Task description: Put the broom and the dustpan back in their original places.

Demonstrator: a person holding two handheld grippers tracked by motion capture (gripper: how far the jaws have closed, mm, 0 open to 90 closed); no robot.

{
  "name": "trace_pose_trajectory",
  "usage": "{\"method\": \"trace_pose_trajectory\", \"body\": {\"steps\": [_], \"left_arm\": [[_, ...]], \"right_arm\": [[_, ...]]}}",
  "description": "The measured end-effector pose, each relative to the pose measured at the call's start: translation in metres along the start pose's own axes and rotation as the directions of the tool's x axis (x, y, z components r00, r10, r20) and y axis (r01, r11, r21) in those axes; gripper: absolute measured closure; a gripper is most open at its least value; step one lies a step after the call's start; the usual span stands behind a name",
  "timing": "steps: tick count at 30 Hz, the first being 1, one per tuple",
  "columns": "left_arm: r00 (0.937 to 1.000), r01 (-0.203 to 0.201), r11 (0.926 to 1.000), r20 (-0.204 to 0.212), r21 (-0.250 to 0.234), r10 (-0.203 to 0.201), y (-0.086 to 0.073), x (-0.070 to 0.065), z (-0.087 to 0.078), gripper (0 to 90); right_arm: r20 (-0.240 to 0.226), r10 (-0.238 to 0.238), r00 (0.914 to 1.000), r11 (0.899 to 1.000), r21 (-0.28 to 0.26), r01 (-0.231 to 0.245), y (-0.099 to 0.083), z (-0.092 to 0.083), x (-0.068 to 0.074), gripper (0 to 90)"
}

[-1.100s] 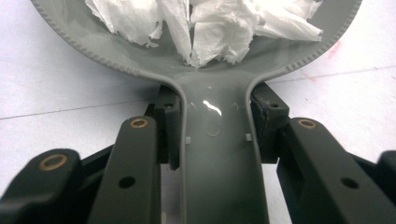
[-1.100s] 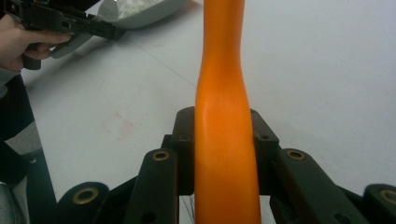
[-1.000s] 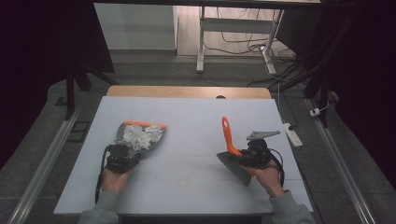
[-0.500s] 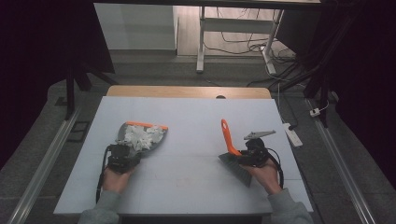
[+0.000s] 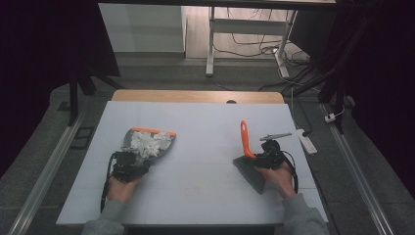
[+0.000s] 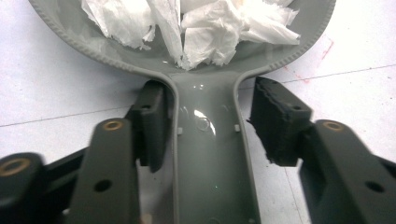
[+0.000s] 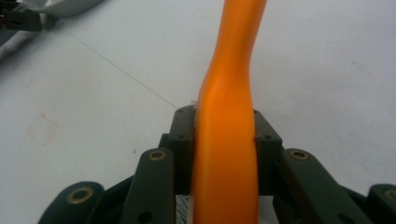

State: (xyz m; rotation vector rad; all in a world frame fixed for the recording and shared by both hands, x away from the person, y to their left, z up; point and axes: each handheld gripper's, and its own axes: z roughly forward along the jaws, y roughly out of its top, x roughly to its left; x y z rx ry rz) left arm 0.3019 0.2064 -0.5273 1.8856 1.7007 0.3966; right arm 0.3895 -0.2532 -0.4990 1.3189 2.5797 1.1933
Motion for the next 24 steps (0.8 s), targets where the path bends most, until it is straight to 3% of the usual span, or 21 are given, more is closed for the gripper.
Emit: {"method": "trace_pose_trajectory", "body": {"steps": [4,10,16,18,21,24], "left_arm": [[1.0,-0.004,1.0,0.007,-0.004,0.004,0.0,-0.001,-0.001,37.5],[0.9998,-0.01,0.9998,-0.019,-0.019,0.009,-0.001,-0.002,-0.004,21.1],[0.9999,-0.011,0.9992,-0.007,-0.037,0.01,-0.002,0.0,-0.01,18.1],[0.9999,-0.014,0.9989,-0.001,-0.044,0.014,-0.003,-0.001,-0.012,17.5],[0.9997,-0.026,0.9981,-0.003,-0.055,0.026,-0.003,-0.002,-0.016,16.7],[0.9993,-0.039,0.997,-0.002,-0.067,0.039,-0.003,-0.002,-0.022,16.4]], "right_arm": [[0.012,-0.001,0.9999,1.0,-0.001,0.001,0.0,0.0,-0.002,66.7],[0.04,-0.002,0.9992,1.0,0.0,0.002,-0.001,0.002,-0.005,62.4],[0.106,-0.017,0.9943,1.0,0.016,0.015,-0.001,0.003,-0.008,54.1],[0.105,-0.015,0.9944,1.0,0.014,0.014,-0.002,0.003,-0.009,52.9],[0.144,-0.036,0.9889,0.999,0.033,0.031,-0.001,0.004,-0.009,48.4],[0.147,-0.023,0.9889,0.999,0.034,0.018,-0.002,0.006,-0.012,46.5]]}}
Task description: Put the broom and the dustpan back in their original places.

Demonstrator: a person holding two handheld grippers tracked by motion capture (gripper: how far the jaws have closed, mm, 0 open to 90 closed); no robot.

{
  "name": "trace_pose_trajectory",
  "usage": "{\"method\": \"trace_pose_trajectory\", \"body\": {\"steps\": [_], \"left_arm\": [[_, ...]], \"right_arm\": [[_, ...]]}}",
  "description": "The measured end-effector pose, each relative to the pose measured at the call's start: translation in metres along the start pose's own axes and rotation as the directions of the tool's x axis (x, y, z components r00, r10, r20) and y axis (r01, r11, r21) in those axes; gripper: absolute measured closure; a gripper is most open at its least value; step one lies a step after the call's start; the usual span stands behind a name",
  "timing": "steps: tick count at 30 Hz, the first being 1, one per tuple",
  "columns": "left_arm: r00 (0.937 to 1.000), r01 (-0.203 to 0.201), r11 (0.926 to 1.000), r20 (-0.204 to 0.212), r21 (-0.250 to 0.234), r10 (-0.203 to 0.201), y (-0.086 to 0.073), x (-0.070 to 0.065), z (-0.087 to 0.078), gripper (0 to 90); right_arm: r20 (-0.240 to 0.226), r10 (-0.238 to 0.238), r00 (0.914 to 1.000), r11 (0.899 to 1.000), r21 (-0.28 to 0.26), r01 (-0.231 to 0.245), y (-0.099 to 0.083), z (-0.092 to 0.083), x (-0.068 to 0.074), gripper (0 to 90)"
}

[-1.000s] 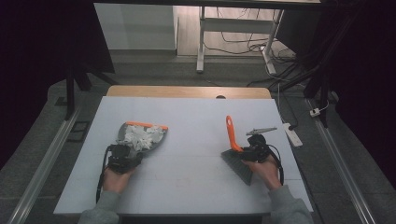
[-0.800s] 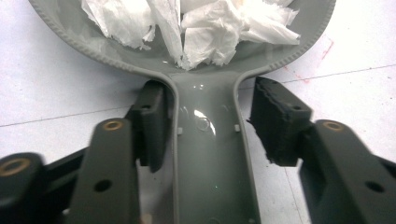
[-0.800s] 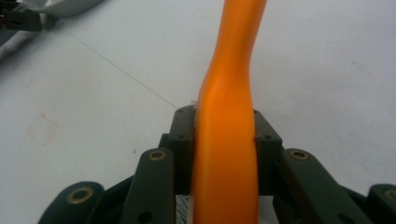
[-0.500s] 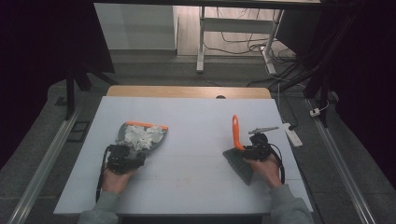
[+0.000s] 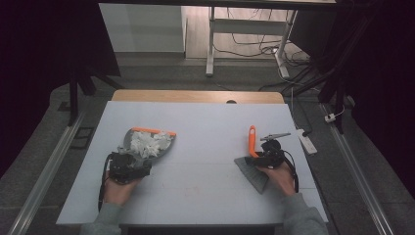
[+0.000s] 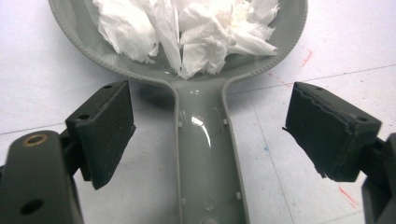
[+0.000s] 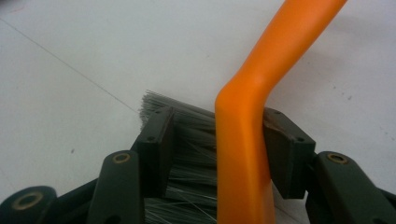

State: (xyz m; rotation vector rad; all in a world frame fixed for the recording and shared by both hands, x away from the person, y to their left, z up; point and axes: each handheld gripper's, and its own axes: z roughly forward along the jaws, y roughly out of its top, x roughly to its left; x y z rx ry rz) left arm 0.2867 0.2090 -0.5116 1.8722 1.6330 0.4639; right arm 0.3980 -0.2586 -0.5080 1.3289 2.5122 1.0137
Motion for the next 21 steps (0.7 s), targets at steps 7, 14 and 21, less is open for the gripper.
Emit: {"method": "trace_pose_trajectory", "body": {"steps": [7,14,21], "left_arm": [[0.9995,-0.029,0.9992,0.013,-0.026,0.029,0.001,0.001,-0.01,15.6],[0.9964,-0.069,0.9967,0.046,-0.043,0.071,0.001,0.007,-0.018,17.1],[0.9854,-0.122,0.9907,0.112,-0.06,0.128,-0.004,0.014,-0.026,21.9]], "right_arm": [[0.089,-0.027,0.9956,0.999,-0.038,0.031,0.0,-0.005,0.0,41.1],[0.082,-0.058,0.995,0.995,-0.082,0.065,0.0,-0.014,0.001,41.9],[0.057,-0.13,0.9898,0.987,-0.084,0.135,-0.007,-0.023,0.012,43.0]]}}
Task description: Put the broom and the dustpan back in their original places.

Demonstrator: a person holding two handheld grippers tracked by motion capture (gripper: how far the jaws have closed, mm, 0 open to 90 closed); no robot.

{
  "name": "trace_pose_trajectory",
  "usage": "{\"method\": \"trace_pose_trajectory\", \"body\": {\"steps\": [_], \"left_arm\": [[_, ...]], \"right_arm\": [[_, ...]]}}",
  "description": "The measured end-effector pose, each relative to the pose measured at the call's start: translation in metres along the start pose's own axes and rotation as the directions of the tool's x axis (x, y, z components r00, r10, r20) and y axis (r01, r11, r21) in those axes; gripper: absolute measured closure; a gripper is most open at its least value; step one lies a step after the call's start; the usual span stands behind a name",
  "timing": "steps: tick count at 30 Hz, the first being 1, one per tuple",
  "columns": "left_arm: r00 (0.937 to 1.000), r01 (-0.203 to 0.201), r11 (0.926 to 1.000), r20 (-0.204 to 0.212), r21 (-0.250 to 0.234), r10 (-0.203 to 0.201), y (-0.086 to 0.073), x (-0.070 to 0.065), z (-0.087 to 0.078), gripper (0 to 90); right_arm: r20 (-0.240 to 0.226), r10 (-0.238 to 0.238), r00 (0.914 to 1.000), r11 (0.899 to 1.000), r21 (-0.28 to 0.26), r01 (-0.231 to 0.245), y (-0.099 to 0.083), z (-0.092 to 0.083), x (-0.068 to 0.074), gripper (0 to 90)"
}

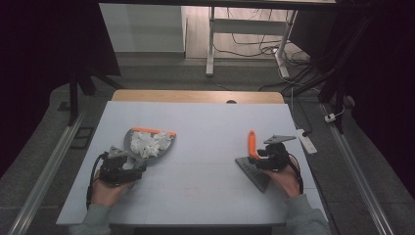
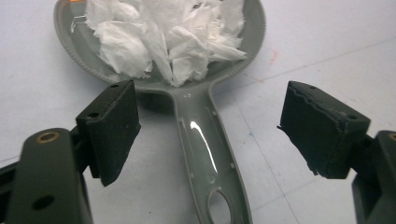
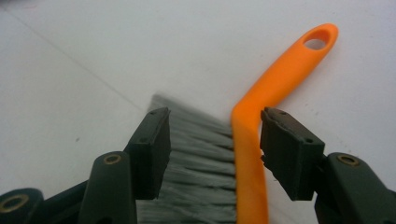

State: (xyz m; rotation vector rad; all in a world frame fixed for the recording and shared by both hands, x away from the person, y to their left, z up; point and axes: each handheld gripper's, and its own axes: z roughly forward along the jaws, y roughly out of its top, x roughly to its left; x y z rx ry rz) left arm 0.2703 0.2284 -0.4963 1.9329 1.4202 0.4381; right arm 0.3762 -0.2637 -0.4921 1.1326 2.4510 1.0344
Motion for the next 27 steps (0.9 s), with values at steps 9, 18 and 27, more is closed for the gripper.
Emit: {"method": "trace_pose_trajectory", "body": {"steps": [9,18,27], "left_arm": [[0.9918,-0.072,0.9973,0.105,-0.011,0.073,-0.008,0.002,-0.011,24.1],[0.9856,-0.094,0.9956,0.142,0.006,0.092,-0.018,0.003,-0.011,24.0],[0.9851,-0.092,0.9958,0.147,0.003,0.09,-0.02,0.003,-0.013,23.9]], "right_arm": [[-0.046,-0.027,0.9986,1.0,-0.017,0.026,-0.015,-0.013,0.011,43.5],[-0.067,-0.026,0.9974,0.999,-0.027,0.024,-0.035,-0.029,0.015,43.6],[-0.087,-0.033,0.9957,0.999,-0.037,0.03,-0.044,-0.036,0.014,43.6]]}}
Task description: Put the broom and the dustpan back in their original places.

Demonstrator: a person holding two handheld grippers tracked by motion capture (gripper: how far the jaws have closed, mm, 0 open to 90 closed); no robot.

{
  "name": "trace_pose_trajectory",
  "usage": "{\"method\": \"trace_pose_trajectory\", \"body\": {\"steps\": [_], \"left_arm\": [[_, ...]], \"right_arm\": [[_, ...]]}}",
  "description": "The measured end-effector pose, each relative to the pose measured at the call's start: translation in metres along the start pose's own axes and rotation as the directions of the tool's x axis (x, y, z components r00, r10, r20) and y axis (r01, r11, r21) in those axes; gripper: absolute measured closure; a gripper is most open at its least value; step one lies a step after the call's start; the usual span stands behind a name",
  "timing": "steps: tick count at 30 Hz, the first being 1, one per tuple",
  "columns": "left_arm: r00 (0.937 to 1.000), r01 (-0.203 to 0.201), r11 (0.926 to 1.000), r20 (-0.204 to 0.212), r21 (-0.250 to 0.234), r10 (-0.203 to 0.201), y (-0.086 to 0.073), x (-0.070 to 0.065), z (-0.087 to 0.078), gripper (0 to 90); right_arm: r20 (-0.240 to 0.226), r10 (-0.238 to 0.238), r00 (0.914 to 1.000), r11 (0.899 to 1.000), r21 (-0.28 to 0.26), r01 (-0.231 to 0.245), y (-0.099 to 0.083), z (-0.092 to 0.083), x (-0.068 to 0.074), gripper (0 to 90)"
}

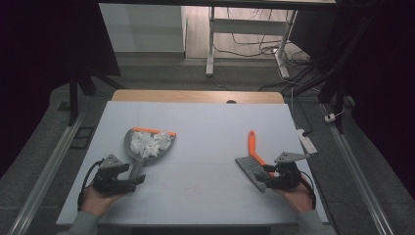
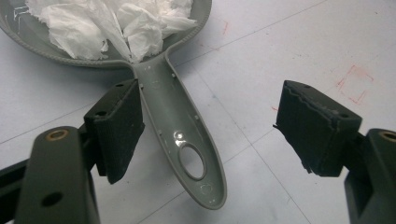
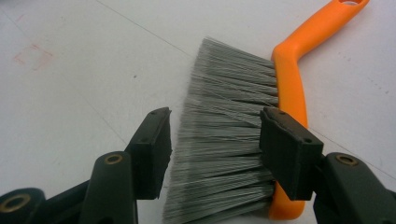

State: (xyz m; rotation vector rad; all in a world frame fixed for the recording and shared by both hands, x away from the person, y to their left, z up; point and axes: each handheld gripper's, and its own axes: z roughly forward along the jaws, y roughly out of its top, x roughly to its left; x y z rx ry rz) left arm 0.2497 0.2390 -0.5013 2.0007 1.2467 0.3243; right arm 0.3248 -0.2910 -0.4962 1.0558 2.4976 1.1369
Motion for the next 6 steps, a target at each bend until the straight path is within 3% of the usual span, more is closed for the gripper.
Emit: {"method": "trace_pose_trajectory", "body": {"steps": [6], "left_arm": [[1.0,-0.001,1.0,0.0,0.0,0.001,0.0001,0.0004,0.0008,23.6]], "right_arm": [[-0.009,-0.02,0.9998,1.0,-0.002,0.02,0.0014,0.0007,0.0021,43.6]]}}
